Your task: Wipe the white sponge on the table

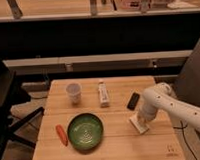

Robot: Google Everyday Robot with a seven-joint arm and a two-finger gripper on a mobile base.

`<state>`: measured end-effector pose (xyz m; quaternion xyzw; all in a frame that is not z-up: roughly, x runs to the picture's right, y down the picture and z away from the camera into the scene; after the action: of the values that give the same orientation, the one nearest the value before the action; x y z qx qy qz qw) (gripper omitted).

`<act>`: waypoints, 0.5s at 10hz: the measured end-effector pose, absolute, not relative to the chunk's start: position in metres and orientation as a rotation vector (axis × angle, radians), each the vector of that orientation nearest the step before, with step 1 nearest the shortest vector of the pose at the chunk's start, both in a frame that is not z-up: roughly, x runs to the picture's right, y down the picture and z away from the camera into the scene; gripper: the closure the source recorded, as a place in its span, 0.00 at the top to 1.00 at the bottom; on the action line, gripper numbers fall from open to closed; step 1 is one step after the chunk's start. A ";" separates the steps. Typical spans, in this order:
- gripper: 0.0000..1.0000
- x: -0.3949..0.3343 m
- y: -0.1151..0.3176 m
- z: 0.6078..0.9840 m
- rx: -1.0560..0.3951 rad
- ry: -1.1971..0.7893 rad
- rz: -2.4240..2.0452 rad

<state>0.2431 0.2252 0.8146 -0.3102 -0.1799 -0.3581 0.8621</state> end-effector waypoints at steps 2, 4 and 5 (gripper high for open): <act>0.00 0.240 0.224 0.814 -0.650 -0.375 -0.786; 0.00 0.234 0.223 0.814 -0.648 -0.379 -0.809; 0.00 0.233 0.221 0.814 -0.648 -0.379 -0.821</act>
<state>0.2332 0.2210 0.8143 -0.3076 -0.1799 -0.3897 0.8492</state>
